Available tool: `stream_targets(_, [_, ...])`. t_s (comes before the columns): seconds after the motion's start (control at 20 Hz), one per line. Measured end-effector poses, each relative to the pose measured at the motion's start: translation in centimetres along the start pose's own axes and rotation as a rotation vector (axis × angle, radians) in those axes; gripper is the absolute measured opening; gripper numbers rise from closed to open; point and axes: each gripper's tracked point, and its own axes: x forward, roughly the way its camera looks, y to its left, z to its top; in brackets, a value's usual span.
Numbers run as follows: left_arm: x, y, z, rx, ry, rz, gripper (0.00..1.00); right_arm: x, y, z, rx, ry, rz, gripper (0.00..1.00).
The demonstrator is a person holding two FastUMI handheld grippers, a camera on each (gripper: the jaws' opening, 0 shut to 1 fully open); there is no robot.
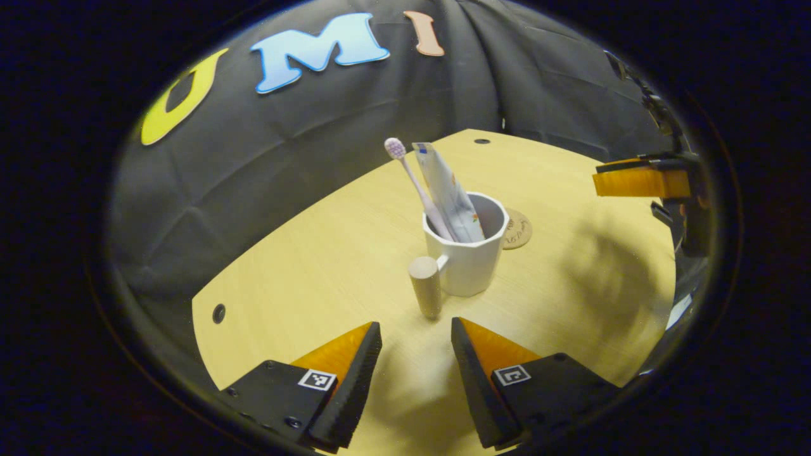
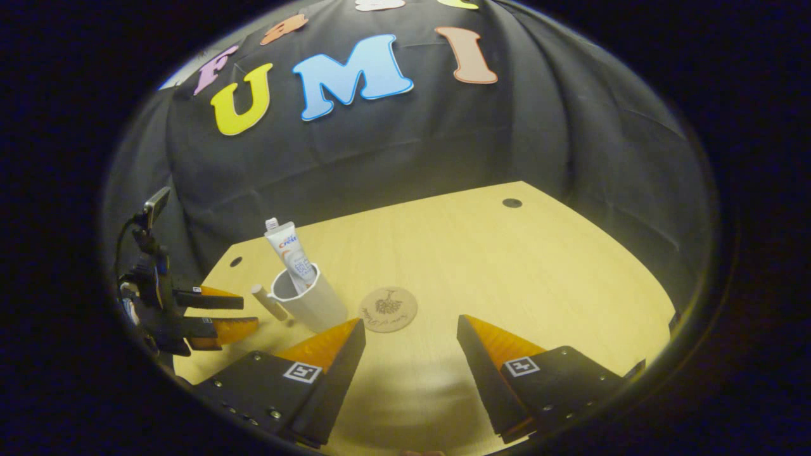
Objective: Put the toothbrush and toothpaste on the desktop into the cup, then pick up the cup and place it on the coaster on the desktop.
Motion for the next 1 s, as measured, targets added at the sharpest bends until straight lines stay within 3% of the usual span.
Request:
stream_targets(0.35, [2.5,0.1,0.2,0.155,0.084,-0.135,0.76,-2.6,-3.6,-1.5,0.055,0.036,-0.084,0.89])
stream_targets(0.8, [5.0,-0.8,1.4,0.342,0.186,-0.247,0.76,-4.2,-4.9,-3.3,0.12,0.088,-0.105,0.89])
stream_targets(0.85, [5.2,-1.1,1.2,0.351,0.212,-0.257,0.86,-4.2,-4.8,-3.3,0.122,0.089,-0.1,0.89])
stream_targets(0.9, [5.2,-1.0,0.7,0.361,0.247,-0.263,0.86,-4.2,-4.8,-3.2,0.123,0.089,-0.097,0.89])
stream_targets(1.0, [5.6,-1.2,0.6,0.372,0.269,-0.274,0.72,-3.9,-5.3,-3.1,0.126,0.092,-0.086,0.89])
